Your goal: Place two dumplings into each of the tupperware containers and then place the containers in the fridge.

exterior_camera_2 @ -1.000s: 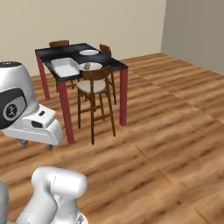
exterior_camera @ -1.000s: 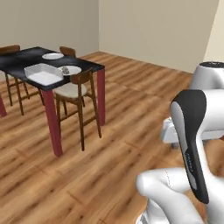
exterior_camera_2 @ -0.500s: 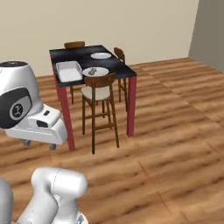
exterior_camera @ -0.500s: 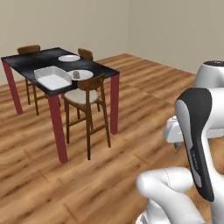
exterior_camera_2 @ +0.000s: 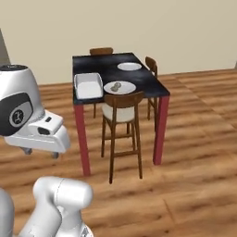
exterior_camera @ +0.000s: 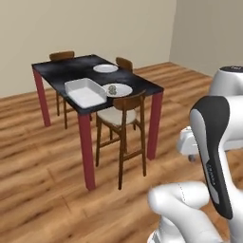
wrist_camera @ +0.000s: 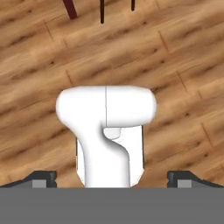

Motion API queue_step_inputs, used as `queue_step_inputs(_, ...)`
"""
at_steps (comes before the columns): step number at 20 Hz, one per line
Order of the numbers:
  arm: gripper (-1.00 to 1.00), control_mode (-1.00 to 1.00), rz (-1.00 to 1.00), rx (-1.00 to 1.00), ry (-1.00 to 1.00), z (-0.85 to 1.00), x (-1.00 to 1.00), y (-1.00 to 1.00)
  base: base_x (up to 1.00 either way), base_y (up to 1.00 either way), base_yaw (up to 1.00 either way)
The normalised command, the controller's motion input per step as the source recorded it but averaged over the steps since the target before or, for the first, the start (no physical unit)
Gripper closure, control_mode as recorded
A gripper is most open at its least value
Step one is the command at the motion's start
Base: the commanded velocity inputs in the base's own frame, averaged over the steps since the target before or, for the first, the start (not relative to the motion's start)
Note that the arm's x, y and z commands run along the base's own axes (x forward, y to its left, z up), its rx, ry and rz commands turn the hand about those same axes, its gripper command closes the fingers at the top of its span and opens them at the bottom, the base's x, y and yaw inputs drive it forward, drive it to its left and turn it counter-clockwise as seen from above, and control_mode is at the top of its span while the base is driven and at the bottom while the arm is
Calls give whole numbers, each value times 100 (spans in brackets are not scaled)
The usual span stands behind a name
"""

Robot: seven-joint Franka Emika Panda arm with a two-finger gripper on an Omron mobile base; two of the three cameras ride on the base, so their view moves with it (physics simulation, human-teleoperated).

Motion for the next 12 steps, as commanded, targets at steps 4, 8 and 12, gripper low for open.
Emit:
queue_step_inputs(4,-100,100,0,0,0,0,0,0,79,0,18)
queue_step_inputs(8,-100,100,0,0,0,0,0,0,79,1,13)
queue_step_inputs(12,-100,100,0,0,0,0,0,0,90,-8,11)
